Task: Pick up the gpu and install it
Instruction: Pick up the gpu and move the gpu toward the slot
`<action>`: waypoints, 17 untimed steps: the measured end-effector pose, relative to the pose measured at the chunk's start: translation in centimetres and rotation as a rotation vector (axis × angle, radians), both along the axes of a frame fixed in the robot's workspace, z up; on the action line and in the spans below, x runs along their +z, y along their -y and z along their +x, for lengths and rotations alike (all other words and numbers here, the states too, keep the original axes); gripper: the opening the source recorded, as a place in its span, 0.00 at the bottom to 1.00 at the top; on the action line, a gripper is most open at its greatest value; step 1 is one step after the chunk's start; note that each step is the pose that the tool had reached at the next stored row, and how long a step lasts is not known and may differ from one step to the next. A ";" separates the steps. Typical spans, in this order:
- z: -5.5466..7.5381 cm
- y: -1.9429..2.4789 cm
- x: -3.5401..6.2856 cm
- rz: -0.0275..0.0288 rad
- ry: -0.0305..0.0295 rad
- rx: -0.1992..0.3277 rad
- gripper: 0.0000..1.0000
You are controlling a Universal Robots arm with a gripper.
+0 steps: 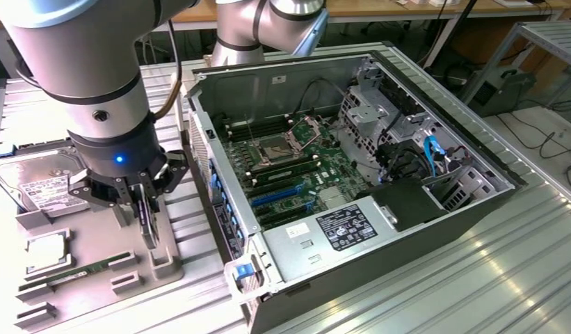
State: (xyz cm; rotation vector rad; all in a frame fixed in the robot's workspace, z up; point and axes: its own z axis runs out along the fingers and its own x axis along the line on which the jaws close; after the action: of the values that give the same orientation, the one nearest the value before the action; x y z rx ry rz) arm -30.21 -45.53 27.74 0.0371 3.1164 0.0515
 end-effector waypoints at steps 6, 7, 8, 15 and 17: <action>0.0 0.00 0.18 0.0000 0.0000 0.000 0.28; 0.0 0.00 0.20 0.0000 0.0000 0.000 0.28; 0.0 0.00 0.23 0.0000 0.0000 0.000 0.28; 0.0 0.00 0.41 0.0000 0.0000 0.000 0.28; 0.0 0.00 0.76 0.0000 0.0000 0.000 0.28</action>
State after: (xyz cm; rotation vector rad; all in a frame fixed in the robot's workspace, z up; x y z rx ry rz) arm -30.20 -45.53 28.49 0.0371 3.1164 0.0515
